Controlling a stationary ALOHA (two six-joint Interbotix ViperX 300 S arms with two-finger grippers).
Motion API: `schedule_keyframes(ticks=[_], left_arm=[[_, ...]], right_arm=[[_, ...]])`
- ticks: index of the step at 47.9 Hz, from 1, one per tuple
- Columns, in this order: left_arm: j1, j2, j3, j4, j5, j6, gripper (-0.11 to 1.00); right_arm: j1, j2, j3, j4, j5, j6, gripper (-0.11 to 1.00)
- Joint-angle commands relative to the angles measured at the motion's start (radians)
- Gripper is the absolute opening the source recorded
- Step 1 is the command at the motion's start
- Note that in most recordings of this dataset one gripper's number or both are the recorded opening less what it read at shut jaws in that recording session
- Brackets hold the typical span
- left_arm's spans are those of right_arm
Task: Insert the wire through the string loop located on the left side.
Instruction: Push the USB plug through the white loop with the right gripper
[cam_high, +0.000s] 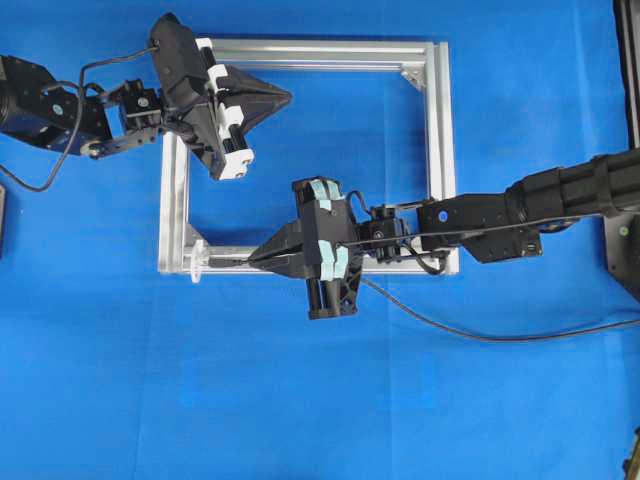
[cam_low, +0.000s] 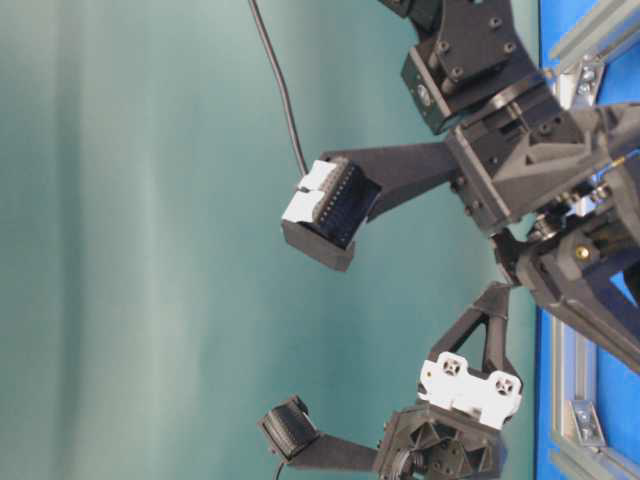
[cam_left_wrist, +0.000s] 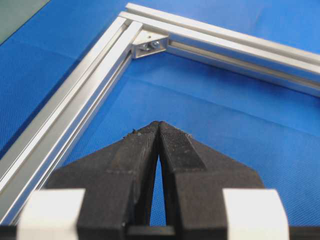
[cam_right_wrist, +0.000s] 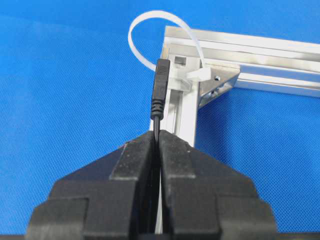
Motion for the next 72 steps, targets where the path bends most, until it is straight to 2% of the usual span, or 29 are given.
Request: schedule_keyframes(ticks=[1, 11, 41, 72], left_arm=[[-0.002, -0.029, -0.006, 0.003, -0.005, 0.000, 0.00], [0.000, -0.031, -0.008, 0.005, -0.006, 0.000, 0.00], [-0.002, -0.031, -0.006, 0.006, -0.005, 0.000, 0.00], [-0.014, -0.034, -0.005, 0.006, -0.011, -0.018, 0.00]], right_arm=[[0.002, -0.018, -0.017, 0.000, -0.009, 0.002, 0.00], [0.002, -0.012, -0.032, 0.003, -0.014, 0.002, 0.00], [0.003, 0.080, -0.192, 0.000, 0.009, 0.002, 0.00], [0.003, 0.104, -0.215, 0.000, 0.020, 0.002, 0.00]])
